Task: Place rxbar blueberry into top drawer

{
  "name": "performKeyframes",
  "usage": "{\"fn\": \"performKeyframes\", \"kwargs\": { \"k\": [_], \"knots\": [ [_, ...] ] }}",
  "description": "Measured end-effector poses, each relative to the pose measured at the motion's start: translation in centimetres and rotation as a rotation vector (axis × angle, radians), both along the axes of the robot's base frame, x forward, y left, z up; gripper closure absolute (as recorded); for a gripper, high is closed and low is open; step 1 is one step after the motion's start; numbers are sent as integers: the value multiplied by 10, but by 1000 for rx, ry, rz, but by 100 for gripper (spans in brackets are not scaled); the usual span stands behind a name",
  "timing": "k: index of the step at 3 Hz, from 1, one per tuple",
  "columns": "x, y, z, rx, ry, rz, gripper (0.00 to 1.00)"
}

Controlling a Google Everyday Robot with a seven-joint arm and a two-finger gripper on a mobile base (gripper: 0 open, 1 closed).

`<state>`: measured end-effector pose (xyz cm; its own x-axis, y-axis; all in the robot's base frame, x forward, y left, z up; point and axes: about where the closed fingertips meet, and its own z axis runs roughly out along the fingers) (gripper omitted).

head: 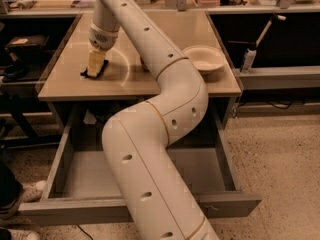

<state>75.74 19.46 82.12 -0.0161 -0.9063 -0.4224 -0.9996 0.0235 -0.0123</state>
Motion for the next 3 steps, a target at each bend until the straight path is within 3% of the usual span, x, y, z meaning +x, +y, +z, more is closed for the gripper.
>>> {"fn": "performKeyframes", "kwargs": {
  "k": [2,3],
  "knots": [
    [3,7,7,7,-25,-2,100],
    [-5,-4,28,1,-12,-47,100]
  ]
}}
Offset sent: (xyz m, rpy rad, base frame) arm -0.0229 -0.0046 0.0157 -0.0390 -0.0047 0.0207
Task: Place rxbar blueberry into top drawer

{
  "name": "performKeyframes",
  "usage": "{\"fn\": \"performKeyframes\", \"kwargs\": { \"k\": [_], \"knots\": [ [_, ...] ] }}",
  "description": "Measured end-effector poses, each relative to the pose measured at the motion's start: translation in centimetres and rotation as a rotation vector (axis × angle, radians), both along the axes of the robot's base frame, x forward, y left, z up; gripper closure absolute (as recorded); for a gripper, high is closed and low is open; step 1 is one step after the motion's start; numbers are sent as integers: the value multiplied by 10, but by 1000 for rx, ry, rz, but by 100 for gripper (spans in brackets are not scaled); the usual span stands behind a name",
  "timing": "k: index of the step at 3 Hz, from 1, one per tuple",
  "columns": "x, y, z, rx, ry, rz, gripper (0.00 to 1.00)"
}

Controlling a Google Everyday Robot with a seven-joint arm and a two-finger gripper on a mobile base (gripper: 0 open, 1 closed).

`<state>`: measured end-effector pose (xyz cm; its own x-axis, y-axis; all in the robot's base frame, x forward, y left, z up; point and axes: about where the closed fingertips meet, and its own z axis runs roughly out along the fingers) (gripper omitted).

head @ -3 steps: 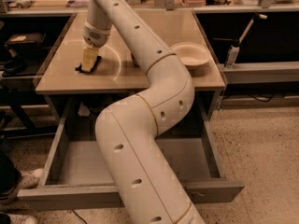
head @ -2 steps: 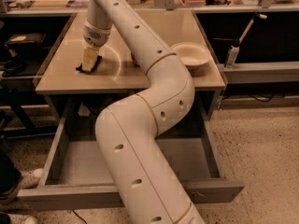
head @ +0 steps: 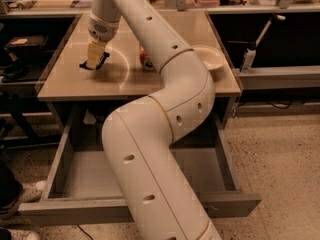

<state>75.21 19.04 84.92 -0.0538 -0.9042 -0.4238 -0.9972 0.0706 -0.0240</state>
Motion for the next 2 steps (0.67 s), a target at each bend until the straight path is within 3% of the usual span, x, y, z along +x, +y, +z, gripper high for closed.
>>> {"fn": "performKeyframes", "kwargs": {
  "k": [1,2],
  "knots": [
    [-12,-12,21,-2,23,-46,100],
    [-45,-35,83,53,-7,-102,100]
  ]
}}
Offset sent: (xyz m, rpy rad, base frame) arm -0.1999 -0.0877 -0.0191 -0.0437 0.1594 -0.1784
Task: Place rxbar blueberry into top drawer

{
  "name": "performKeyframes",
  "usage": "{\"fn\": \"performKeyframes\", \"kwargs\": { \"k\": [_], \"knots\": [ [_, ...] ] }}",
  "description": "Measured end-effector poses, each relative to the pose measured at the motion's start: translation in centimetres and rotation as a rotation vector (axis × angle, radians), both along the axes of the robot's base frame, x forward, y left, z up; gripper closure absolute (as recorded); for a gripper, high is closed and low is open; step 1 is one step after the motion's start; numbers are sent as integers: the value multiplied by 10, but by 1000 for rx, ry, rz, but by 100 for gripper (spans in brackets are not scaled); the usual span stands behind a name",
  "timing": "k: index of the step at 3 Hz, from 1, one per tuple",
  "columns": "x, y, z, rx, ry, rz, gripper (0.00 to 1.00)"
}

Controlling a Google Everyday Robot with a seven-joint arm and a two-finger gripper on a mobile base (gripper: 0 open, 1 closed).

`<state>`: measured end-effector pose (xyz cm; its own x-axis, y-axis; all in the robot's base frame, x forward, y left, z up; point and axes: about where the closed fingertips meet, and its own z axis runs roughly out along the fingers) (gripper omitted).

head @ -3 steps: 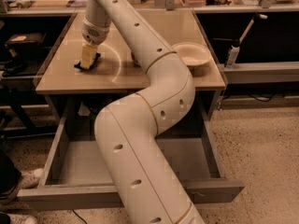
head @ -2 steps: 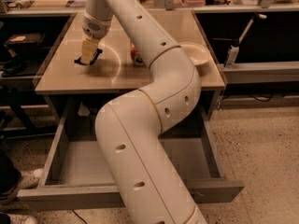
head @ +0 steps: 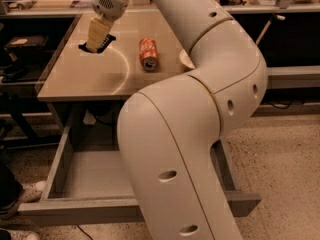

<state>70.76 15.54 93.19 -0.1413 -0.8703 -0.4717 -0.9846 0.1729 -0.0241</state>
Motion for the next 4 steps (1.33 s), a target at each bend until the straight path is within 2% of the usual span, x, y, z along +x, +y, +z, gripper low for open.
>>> {"fn": "performKeyframes", "kwargs": {
  "k": [1,2,3,4],
  "knots": [
    [2,2,-2,2,-1,-1,100],
    [-8,-12,-3,9,17,-36,100],
    [-38,-40,34,93,-4,-140,100],
    [-92,-61,60,159,16,-212,100]
  ]
}}
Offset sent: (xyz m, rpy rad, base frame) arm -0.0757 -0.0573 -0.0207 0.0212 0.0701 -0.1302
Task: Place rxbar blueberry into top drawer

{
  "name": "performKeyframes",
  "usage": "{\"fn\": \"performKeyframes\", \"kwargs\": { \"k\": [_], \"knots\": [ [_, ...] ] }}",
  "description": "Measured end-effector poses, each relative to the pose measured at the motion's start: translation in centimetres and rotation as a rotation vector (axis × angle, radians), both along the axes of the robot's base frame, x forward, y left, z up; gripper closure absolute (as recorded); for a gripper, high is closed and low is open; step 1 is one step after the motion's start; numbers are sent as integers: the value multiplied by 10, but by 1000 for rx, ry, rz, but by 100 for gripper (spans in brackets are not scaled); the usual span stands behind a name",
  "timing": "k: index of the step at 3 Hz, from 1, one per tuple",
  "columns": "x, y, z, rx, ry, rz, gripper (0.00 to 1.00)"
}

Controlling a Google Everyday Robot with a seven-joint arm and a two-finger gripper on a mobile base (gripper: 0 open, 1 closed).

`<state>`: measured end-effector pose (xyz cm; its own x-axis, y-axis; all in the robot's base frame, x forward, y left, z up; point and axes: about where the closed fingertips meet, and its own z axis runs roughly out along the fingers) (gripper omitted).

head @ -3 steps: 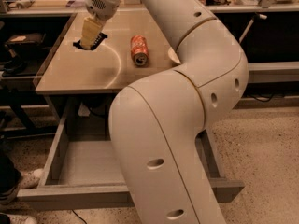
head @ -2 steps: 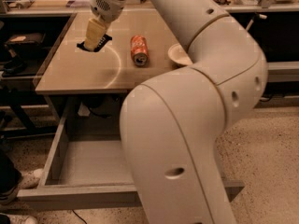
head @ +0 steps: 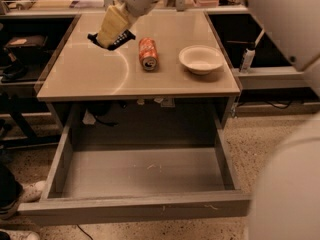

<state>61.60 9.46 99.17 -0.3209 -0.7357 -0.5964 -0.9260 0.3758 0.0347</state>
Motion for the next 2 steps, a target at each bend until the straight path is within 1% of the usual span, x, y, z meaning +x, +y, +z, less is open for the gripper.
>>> {"fn": "performKeyframes", "kwargs": {
  "k": [1,2],
  "knots": [
    [-17,-2,-22,-31,44,11,100],
    [-17,-2,-22,-31,44,11,100]
  ]
}}
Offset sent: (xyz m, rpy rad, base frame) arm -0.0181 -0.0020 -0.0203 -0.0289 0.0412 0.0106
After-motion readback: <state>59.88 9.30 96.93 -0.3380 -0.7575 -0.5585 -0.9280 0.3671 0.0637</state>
